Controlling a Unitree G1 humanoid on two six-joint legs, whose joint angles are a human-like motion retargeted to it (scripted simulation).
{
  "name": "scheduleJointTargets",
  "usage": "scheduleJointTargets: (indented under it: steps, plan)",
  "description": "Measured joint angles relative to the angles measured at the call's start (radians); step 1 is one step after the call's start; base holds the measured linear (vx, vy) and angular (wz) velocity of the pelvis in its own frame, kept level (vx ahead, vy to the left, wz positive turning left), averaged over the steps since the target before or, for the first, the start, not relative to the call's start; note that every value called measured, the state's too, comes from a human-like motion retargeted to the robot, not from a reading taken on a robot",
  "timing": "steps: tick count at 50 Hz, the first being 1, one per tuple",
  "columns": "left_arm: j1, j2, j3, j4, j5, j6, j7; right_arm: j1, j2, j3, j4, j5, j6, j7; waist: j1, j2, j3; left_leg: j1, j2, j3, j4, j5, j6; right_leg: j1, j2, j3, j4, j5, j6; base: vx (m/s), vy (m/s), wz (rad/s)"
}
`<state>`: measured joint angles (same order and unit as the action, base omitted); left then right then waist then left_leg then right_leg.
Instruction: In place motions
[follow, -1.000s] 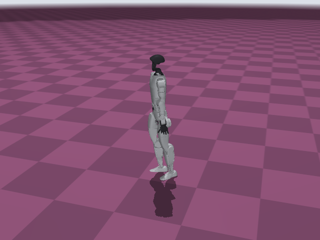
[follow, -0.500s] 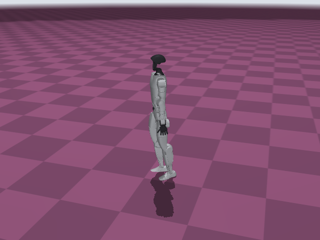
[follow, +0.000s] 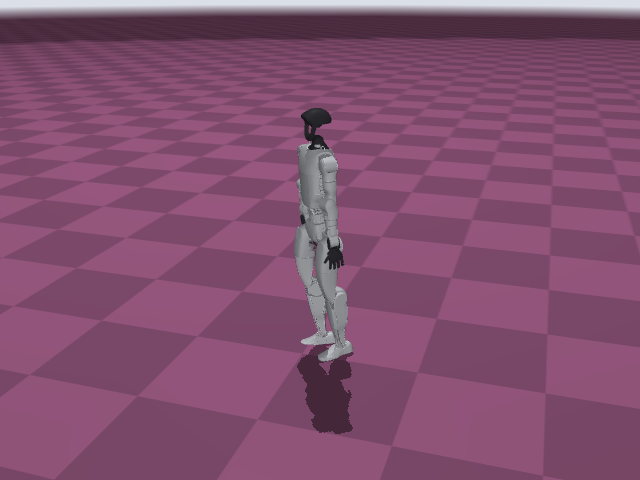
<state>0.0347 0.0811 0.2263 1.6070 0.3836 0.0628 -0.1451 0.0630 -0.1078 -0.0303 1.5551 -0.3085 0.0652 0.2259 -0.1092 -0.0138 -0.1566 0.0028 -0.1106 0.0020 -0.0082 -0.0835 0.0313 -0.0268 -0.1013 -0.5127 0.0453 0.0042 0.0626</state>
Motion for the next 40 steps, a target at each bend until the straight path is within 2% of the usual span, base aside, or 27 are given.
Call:
scheduleJointTargets:
  steps: [10, 22, 33, 40]
  plan:
    - [0.003, -0.002, 0.005, 0.006, -0.003, 0.002, 0.001, 0.001, 0.007, 0.015, -0.018, -0.011, -0.005, 0.009, -0.051, 0.004, -0.001, 0.01, -0.015, -0.066, -0.01, 0.003, 0.009, 0.017, -0.006, -0.067, -0.007, 0.002, 0.002, 0.0, 0.01, 0.34]
    - [-0.008, 0.0, -0.002, -0.001, -0.007, 0.004, -0.008, 0.001, 0.008, 0.016, -0.012, -0.015, -0.003, 0.009, -0.027, 0.005, 0.004, -0.009, 0.003, 0.002, 0.005, -0.006, -0.002, -0.001, 0.005, 0.0, -0.006, 0.016, -0.008, -0.11, 0.0, -0.29]
    - [-0.016, 0.001, -0.005, -0.002, -0.008, 0.005, -0.01, 0.001, 0.009, 0.011, -0.005, -0.004, -0.002, 0.006, 0.047, -0.003, -0.007, -0.003, 0.025, 0.15, -0.011, -0.03, -0.007, -0.056, 0.043, 0.145, 0.014, 0.02, -0.03, -0.19, -0.01, -0.69]
    - [-0.02, 0.001, -0.009, -0.005, -0.011, 0.005, -0.013, -0.002, 0.011, 0.011, -0.007, -0.003, -0.002, 0.005, 0.035, -0.002, -0.021, -0.003, 0.035, 0.182, -0.016, -0.039, -0.01, -0.076, 0.053, 0.176, 0.017, 0.03, -0.032, -0.22, 0.06, -0.25]
